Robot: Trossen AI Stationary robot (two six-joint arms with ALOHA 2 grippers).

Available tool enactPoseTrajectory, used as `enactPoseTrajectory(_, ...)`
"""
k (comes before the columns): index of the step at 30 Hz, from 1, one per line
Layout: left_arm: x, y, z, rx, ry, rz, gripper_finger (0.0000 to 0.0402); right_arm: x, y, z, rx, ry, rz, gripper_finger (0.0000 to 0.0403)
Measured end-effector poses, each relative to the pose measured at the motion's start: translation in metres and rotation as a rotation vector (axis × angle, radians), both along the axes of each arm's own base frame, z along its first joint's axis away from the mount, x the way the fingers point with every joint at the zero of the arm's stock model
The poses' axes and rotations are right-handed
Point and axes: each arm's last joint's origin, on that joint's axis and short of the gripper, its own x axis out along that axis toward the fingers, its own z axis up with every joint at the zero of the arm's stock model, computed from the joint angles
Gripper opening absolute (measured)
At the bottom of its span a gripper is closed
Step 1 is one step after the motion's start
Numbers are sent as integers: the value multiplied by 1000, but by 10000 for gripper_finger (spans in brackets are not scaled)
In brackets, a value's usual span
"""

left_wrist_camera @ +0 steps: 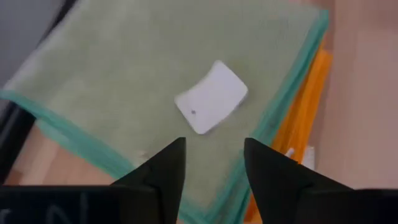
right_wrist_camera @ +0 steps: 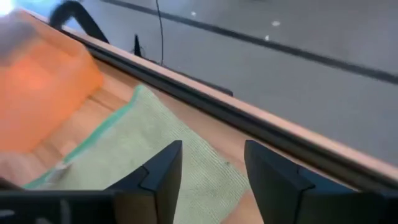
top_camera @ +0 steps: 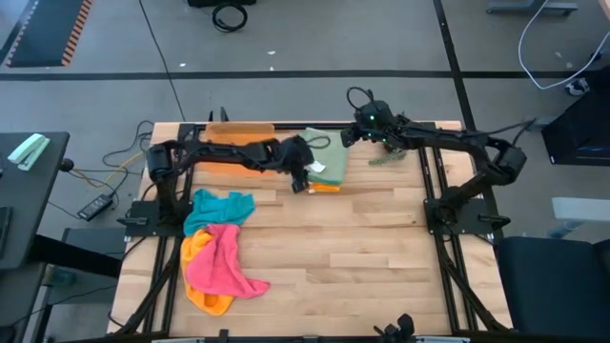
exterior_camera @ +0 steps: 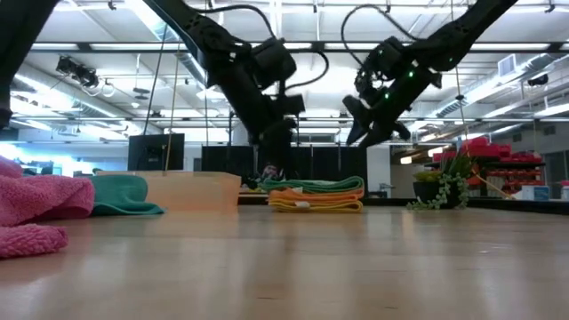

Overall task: Fold microfiber towels
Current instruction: Fold the blue towel

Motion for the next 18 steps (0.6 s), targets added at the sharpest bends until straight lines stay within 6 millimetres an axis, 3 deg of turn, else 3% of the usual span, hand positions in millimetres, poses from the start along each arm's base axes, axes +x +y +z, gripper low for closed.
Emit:
enactPoseTrajectory(5, 5, 1, -19, 60, 55, 51, 139, 11, 24, 3, 29, 13, 68, 166)
enactPoseTrajectory(13, 4, -8, -23, 5, 84, 49, 112, 50, 64, -38, 92, 128, 192, 13)
enactPoseTrajectory(18, 4, -25, -26, -48, 133, -12, 110, 60, 74, -56, 84, 183, 162, 8)
